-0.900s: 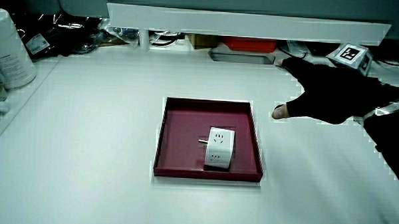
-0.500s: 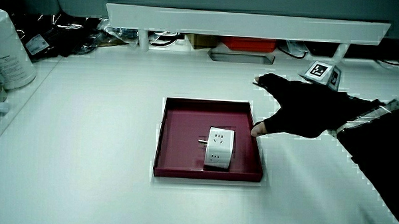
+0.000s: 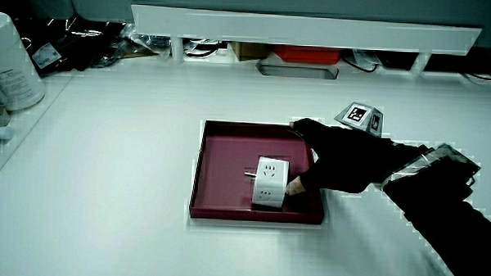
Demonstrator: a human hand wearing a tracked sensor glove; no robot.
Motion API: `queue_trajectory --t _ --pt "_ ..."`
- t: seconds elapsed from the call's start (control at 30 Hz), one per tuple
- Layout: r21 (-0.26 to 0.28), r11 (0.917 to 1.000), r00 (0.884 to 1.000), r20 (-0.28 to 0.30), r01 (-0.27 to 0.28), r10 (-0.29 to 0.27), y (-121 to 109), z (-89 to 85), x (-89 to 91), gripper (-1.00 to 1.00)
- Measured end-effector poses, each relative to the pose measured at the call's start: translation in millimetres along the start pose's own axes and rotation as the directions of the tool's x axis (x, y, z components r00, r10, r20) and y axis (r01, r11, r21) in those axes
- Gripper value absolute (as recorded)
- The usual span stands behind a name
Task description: Pick socket
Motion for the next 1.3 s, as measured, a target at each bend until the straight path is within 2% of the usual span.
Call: queue_trajectory --t 0.07,0.1,0.13,0.17,0.47,0.77,0.9,0.97,1.03,1.1,1.23,1.3 --pt "-0.016 0.9998 1.0 -0.009 -0.01 0.01 2 -5.5 -1.8 0.0" --pt "-0.016 0.9999 1.0 0.007 -0.004 0.004 5 -9.8 0.2 0.0" --pt "-0.021 0.9998 1.0 -0.016 -0.006 0.006 5 -11.7 -2.2 0.0" --pt "-0.035 0.9993 1.0 -0.008 -0.012 0.012 8 -15.7 -1.3 0.0" --pt "-0.085 0.9963 1.0 -0.02 -0.002 0.0 19 -38.6 -1.4 0.0" --pt "-0.06 0.9982 0.999 -0.044 -0.007 0.004 24 -45.3 1.4 0.0" --pt "-0.07 0.9975 0.998 -0.059 -0.004 0.0 26 -47.4 3.2 0.17" --pt "-0.049 0.9988 0.997 -0.075 -0.001 -0.003 26 -46.7 4.4 0.25" --pt "-0.055 0.9984 0.997 -0.082 -0.013 0.008 25 -45.2 2.4 0.33" --pt "-0.025 0.9997 0.998 -0.067 0.003 -0.004 26 -45.9 3.9 0.42" --pt "-0.017 0.9998 0.995 -0.095 -0.014 0.012 25 -45.0 1.9 0.58" --pt "-0.001 1.0 0.996 -0.091 -0.008 0.008 25 -45.7 3.1 0.67"
